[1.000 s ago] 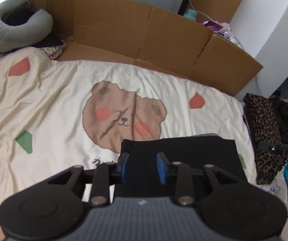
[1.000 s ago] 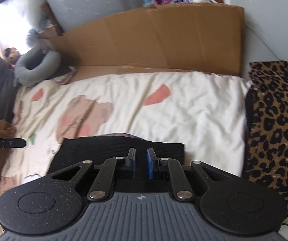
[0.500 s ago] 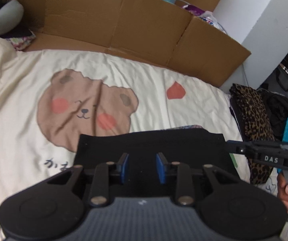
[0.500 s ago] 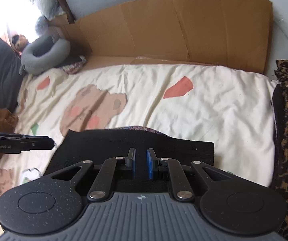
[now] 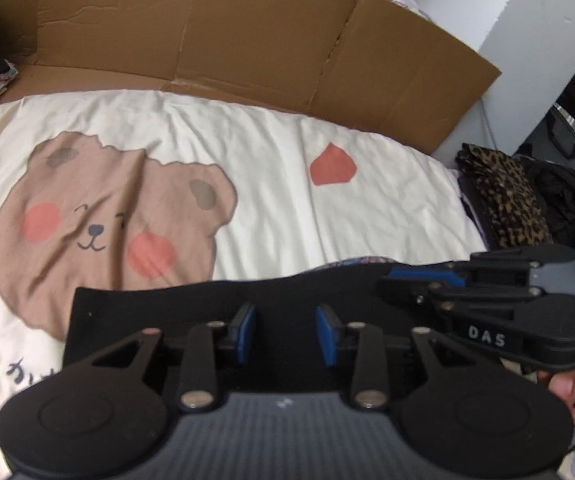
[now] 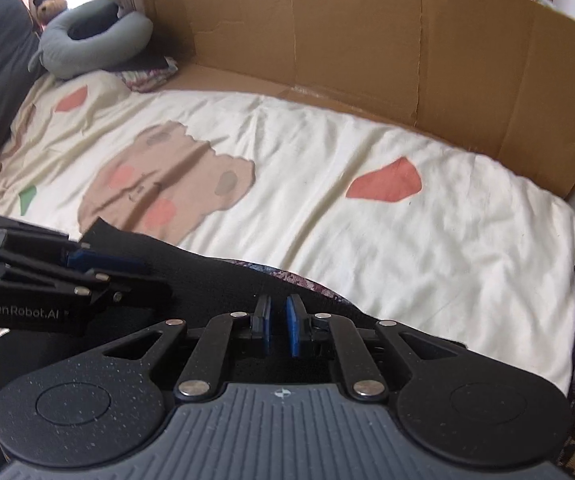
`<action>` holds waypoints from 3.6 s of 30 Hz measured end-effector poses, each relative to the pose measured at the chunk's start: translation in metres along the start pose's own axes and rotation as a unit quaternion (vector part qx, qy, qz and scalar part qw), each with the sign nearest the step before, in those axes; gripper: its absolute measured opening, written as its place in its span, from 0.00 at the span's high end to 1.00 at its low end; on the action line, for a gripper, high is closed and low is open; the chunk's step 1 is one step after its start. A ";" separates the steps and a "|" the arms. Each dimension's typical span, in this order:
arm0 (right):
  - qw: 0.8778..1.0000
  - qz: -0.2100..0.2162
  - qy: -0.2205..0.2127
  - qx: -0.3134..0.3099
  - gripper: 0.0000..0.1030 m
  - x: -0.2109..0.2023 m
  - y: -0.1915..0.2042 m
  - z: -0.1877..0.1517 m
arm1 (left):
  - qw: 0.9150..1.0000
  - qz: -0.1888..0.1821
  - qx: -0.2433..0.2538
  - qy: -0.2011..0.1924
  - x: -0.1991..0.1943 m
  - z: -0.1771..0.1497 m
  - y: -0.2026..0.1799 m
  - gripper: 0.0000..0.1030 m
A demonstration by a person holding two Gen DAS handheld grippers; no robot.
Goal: Fold clothes
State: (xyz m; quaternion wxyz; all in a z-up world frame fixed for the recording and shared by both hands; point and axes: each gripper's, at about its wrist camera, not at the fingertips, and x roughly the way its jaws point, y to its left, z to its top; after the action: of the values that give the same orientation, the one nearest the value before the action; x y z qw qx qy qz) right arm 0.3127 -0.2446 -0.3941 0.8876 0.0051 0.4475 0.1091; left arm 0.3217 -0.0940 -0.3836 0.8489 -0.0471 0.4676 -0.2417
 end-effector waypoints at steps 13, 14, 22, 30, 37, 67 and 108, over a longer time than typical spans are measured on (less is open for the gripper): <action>0.999 0.018 0.014 0.045 0.86 0.016 -0.012 0.003 | 1.000 0.019 0.023 0.004 -0.001 0.006 -0.014 0.67; 0.999 0.017 0.012 0.043 0.85 0.011 -0.011 0.004 | 1.000 0.013 0.024 -0.002 -0.006 0.006 -0.016 0.67; 0.999 0.029 -0.026 0.025 0.64 -0.034 -0.001 -0.006 | 0.999 -0.021 0.034 -0.038 -0.027 -0.009 -0.043 0.67; 0.999 0.030 -0.009 0.024 0.64 -0.040 0.003 -0.046 | 0.999 0.010 0.038 0.002 -0.004 -0.024 -0.047 0.74; 1.000 0.023 0.003 0.015 0.65 -0.044 -0.002 -0.068 | 0.999 0.026 0.035 0.015 -0.007 -0.018 -0.041 0.82; 1.000 0.014 -0.019 0.021 0.66 -0.085 -0.011 -0.137 | 1.000 0.012 -0.023 0.007 -0.069 -0.119 -0.032 0.80; 0.995 0.022 0.067 -0.076 0.81 -0.115 0.018 -0.182 | 0.999 -0.018 0.037 0.022 -0.077 -0.167 -0.083 0.77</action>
State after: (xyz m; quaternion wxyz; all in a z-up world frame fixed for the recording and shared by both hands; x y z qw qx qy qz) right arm 0.0982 -0.2654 -0.4104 0.8507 -0.0602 0.4963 0.1623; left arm 0.1200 -0.1078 -0.3922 0.8349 -0.0187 0.4764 -0.2749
